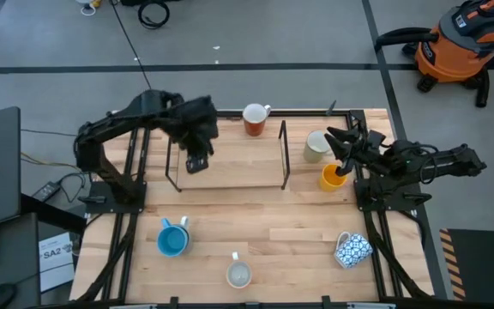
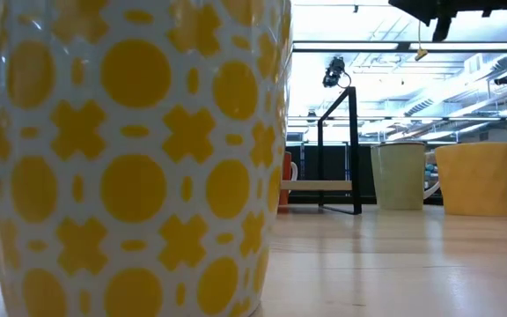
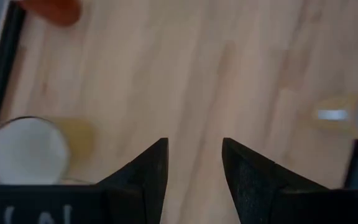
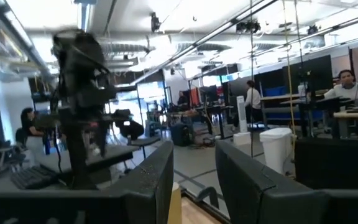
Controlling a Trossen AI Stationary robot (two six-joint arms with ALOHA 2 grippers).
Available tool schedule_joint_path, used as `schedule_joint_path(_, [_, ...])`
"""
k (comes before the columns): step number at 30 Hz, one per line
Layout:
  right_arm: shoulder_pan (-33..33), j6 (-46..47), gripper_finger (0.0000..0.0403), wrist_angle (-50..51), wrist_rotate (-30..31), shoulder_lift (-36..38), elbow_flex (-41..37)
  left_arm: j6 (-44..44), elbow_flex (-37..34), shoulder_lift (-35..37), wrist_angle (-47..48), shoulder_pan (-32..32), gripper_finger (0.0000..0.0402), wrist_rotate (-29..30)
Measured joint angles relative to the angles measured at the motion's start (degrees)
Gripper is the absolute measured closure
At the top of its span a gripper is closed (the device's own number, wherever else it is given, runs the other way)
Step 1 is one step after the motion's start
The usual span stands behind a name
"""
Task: Place coffee mugs
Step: Put the blue mug on the shelf
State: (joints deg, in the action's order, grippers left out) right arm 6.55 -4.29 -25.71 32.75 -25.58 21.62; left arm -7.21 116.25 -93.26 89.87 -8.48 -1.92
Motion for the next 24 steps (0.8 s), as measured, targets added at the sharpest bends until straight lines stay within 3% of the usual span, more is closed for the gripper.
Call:
schedule_joint_path(15, [0.2,0.2,0.0278,0.3,-8.4,-1.9,0.0,-16.7,-0.8,2.8,0.2,27.2,0.0244,6.2])
schedule_joint_path(24, [0.2,0.2,0.0278,0.3,-8.5,-1.9,0.0,-21.0,-12.0,2.7,0.2,37.5,0.0244,9.6])
